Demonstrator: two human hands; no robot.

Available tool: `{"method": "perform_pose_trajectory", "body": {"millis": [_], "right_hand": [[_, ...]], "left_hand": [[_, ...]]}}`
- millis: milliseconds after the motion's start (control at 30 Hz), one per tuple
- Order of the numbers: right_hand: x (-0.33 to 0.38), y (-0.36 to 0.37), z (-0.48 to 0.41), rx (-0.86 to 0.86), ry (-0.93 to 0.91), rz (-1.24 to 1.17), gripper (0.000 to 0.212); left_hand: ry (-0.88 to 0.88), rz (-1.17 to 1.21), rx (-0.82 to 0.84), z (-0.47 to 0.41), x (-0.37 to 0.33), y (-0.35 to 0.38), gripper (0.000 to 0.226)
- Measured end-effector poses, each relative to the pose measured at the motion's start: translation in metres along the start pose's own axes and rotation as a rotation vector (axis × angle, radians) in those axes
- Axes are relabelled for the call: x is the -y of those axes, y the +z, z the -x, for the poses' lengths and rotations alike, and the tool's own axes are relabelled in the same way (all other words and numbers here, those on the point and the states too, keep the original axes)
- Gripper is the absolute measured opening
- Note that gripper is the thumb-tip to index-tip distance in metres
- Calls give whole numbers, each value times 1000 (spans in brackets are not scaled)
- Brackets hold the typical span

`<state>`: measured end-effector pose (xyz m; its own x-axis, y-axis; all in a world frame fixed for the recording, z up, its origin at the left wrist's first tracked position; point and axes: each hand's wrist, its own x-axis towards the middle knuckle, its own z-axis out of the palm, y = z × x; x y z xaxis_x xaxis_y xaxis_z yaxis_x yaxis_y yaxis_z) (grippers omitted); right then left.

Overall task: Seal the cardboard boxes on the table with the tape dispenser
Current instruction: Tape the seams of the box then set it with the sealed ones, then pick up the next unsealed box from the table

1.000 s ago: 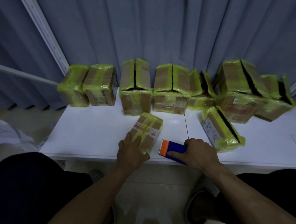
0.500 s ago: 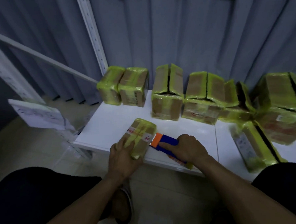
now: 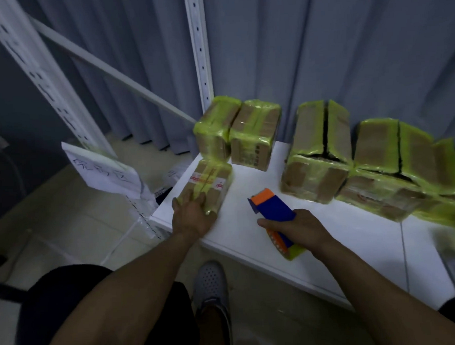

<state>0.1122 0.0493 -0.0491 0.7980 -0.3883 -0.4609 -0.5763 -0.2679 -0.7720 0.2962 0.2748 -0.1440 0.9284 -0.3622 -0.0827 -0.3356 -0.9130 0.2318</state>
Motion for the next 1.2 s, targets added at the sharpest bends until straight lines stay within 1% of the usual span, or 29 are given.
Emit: {"method": "perform_pose_trajectory", "body": {"millis": [33,100,233,333,400,433,500,600,700,800,900,1000,1100,1133,1200], "right_hand": [[0,1,-3,6,2,-13,43],[1,3,-8,9,1,-24,42],[-1,6,-17,5,0,-43,42],[-2,6,-19,-16,-11,-27,42],[-2,2,-18,-37,-23,-29,42],[-1,0,-16,-52,-28,-31,42],[0,-8,-11,-88,-37,-32,42],[-3,-32,6,-157,-56,2,42],[-7,-70,36,-232,-64,55,43],[-11,-111,66,-317,-85,62,43],[-13,-158,94,-470,-89,17,44],[-26,-204,116,-551,-71,-26,47],[-48,-241,131,-628,-47,-55,48],[-58,-251,134,-662,-37,-71,46],[-84,-272,140,-739,2,-99,41]], "left_hand": [[-13,13,16,-12,5,3,77],[-15,-41,20,-33,9,6,72],[-50,-88,55,-59,9,-1,82],[-106,-59,85,-61,-1,-8,71],[-95,-12,62,-56,-9,-12,70],[-54,-1,33,-52,-14,-12,70],[84,3,-23,-42,-26,-15,68],[329,55,-83,-23,-58,-26,47],[572,141,-47,6,-100,-40,33],[763,129,-25,38,-155,-57,26],[872,170,2,56,-218,-69,29],[976,143,52,75,-284,-71,35],[1002,69,90,91,-347,-65,48],[1002,63,132,95,-367,-62,50],[1019,120,242,99,-410,-47,46]]}}
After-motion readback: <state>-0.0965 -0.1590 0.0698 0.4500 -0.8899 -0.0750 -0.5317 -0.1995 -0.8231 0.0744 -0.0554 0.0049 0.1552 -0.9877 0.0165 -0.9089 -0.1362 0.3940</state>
